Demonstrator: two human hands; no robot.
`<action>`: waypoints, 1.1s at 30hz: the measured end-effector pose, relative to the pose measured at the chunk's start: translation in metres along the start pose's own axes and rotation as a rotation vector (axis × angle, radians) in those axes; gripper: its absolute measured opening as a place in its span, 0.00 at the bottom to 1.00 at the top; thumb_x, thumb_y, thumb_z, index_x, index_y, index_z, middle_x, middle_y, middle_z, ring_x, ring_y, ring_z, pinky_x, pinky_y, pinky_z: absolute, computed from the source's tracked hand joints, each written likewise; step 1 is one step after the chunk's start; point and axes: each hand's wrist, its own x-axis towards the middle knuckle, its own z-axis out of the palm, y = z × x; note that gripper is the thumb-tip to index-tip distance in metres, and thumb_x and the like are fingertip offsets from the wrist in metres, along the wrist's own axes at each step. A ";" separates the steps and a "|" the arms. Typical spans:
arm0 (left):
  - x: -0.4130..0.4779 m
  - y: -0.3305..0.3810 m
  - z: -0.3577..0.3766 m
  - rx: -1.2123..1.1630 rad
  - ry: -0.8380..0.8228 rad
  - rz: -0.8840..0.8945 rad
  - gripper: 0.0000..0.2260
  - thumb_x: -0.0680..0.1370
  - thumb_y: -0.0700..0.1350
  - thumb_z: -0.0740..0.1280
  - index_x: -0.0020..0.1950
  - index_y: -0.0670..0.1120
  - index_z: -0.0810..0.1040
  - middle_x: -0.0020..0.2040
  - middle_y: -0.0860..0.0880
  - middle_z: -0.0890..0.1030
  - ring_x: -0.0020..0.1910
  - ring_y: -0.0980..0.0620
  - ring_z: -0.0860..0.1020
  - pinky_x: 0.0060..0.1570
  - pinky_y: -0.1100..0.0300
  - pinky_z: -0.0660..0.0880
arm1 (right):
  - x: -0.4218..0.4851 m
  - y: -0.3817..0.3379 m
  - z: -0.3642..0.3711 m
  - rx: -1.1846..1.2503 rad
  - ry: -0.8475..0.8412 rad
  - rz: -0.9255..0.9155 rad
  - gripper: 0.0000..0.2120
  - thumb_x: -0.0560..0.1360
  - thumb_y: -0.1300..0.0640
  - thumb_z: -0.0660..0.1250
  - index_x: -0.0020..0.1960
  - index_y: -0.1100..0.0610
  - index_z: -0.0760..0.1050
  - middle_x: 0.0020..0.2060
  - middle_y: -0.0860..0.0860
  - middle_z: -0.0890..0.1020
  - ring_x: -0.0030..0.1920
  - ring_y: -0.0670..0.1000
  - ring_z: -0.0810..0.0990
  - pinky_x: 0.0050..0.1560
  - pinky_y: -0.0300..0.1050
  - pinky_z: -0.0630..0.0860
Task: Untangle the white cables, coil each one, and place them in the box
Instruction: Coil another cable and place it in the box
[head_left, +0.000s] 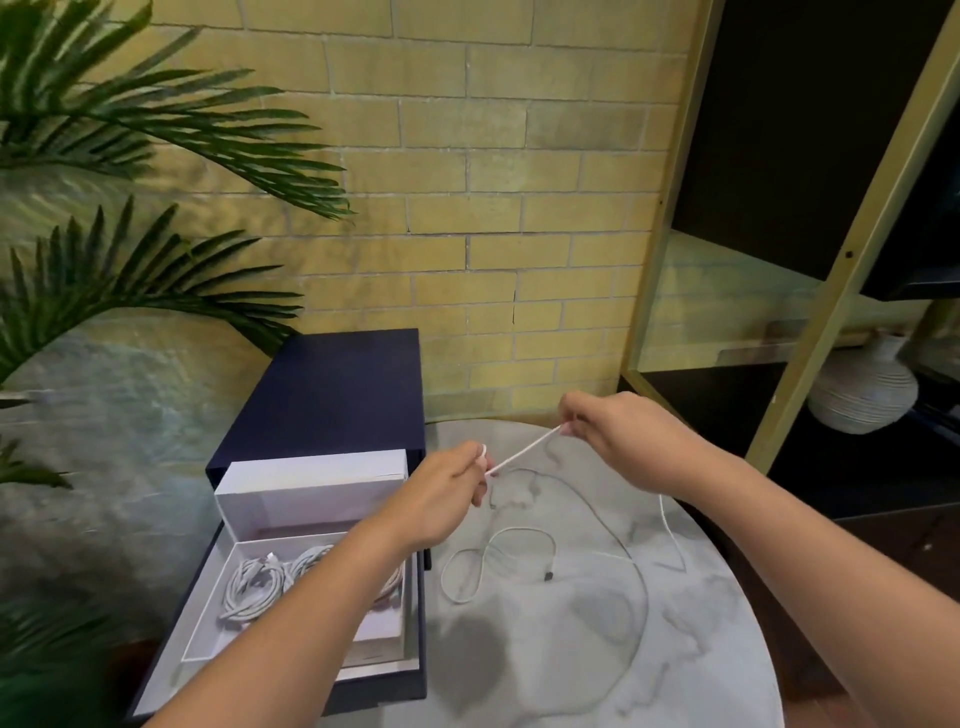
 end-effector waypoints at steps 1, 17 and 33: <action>-0.002 0.002 0.000 0.006 0.006 0.015 0.15 0.84 0.49 0.52 0.41 0.52 0.73 0.37 0.52 0.76 0.41 0.50 0.75 0.43 0.58 0.70 | 0.001 0.003 -0.002 0.019 0.026 0.001 0.07 0.81 0.51 0.57 0.49 0.52 0.70 0.31 0.45 0.75 0.34 0.50 0.73 0.36 0.49 0.69; -0.005 0.055 -0.005 -0.567 0.034 0.086 0.13 0.84 0.44 0.54 0.45 0.45 0.76 0.27 0.56 0.66 0.25 0.57 0.61 0.28 0.64 0.59 | 0.023 0.018 0.014 0.231 0.165 0.214 0.12 0.81 0.50 0.58 0.43 0.52 0.75 0.30 0.46 0.75 0.34 0.50 0.74 0.35 0.46 0.69; 0.027 0.028 0.015 -0.458 0.269 0.043 0.11 0.83 0.36 0.55 0.63 0.39 0.71 0.58 0.44 0.80 0.48 0.58 0.81 0.49 0.69 0.77 | -0.005 -0.043 0.068 0.176 -0.146 0.030 0.15 0.82 0.51 0.54 0.50 0.54 0.78 0.48 0.49 0.83 0.49 0.50 0.79 0.43 0.42 0.67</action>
